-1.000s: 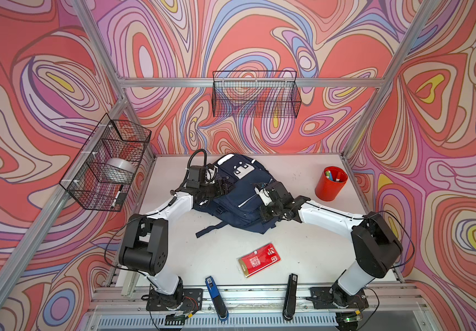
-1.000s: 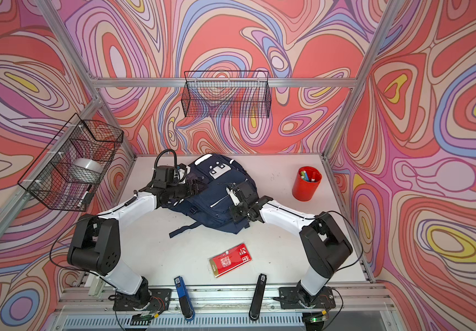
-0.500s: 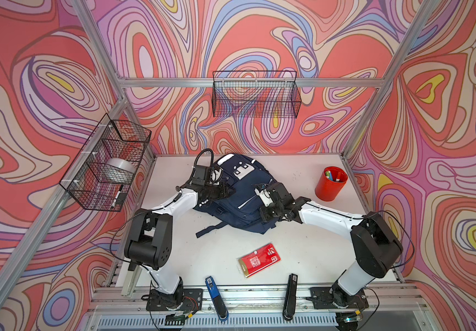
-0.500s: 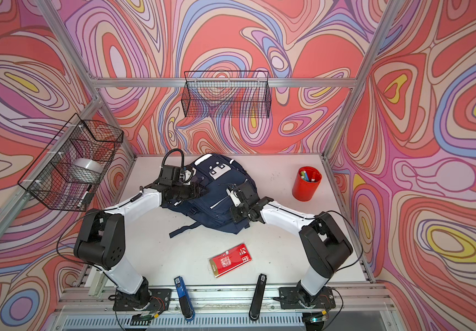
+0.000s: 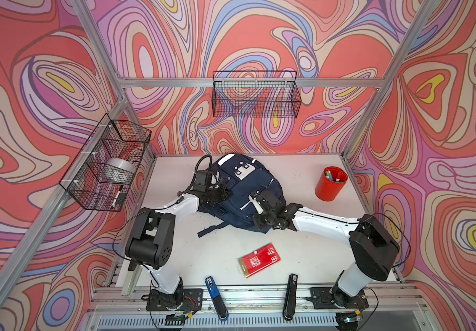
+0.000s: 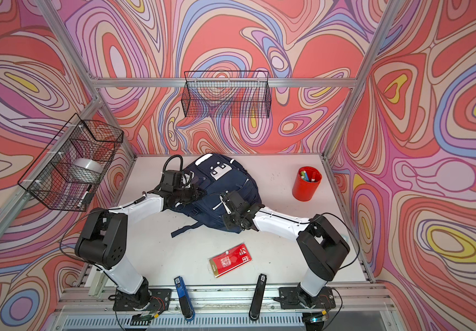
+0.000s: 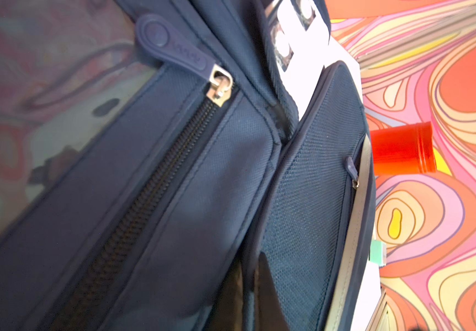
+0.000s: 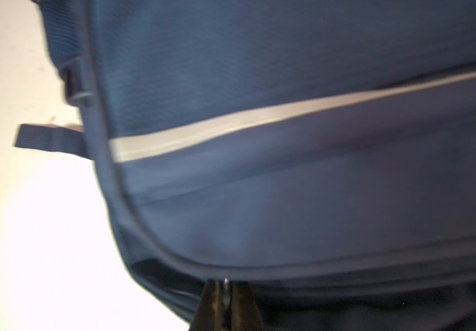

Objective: Pack books, pencil case, and school supplies into a backpack
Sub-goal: Unzip the student bag at the center of the table.

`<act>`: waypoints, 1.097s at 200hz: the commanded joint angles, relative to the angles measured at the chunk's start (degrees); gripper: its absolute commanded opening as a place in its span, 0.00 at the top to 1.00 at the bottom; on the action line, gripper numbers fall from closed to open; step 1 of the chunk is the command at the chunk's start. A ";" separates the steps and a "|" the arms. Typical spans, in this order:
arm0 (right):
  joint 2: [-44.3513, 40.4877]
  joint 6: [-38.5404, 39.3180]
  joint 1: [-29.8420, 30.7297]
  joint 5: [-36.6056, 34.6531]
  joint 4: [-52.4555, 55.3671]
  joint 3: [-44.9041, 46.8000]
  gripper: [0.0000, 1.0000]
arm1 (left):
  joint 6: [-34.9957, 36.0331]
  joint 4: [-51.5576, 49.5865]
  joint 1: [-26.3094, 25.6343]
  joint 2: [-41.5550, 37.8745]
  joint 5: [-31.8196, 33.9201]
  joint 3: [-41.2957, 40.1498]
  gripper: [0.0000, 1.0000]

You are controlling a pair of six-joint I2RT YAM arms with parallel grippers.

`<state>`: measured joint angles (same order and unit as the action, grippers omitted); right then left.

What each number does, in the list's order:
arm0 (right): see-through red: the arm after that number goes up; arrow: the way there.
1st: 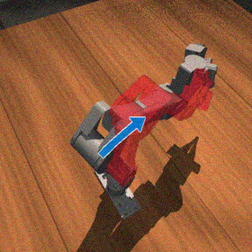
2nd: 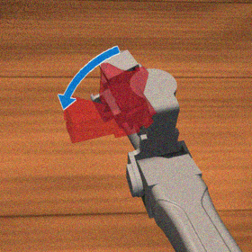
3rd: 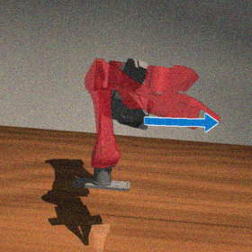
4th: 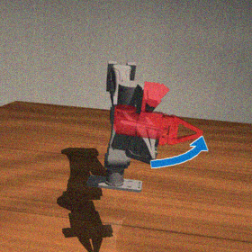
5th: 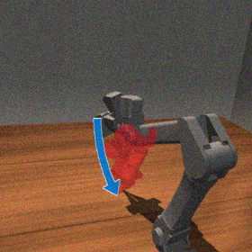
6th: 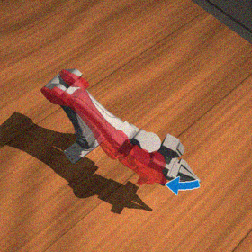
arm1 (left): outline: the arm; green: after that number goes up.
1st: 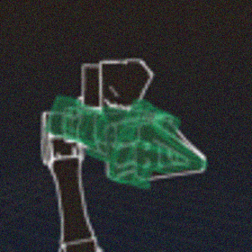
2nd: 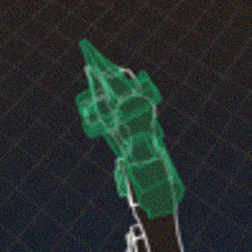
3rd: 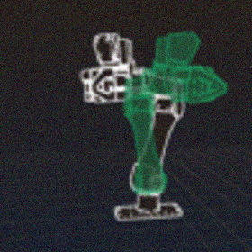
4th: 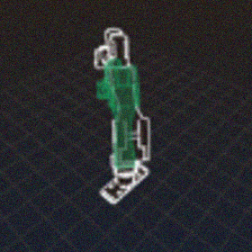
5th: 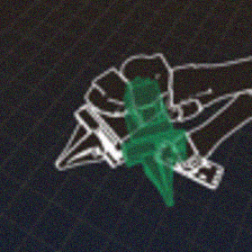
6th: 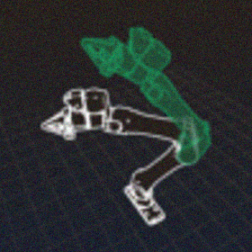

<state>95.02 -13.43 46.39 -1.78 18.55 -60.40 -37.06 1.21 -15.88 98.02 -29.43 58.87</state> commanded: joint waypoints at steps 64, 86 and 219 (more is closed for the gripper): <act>6.10 -15.88 9.77 -6.19 -6.25 -6.75 1.00 | -14.44 14.76 -4.40 -1.65 2.79 -6.71 1.00; 9.76 -17.62 11.17 -9.49 -6.00 -11.33 1.00 | -14.69 14.44 -4.71 -2.94 2.99 -6.97 1.00; 11.82 -15.15 11.56 -9.96 -7.13 -16.18 0.62 | -13.64 12.37 0.02 -10.19 1.90 -10.84 1.00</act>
<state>110.65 -32.34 57.36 -15.18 14.92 -76.79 -50.98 14.52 -17.43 90.26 -24.03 48.47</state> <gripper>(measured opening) 0.168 0.048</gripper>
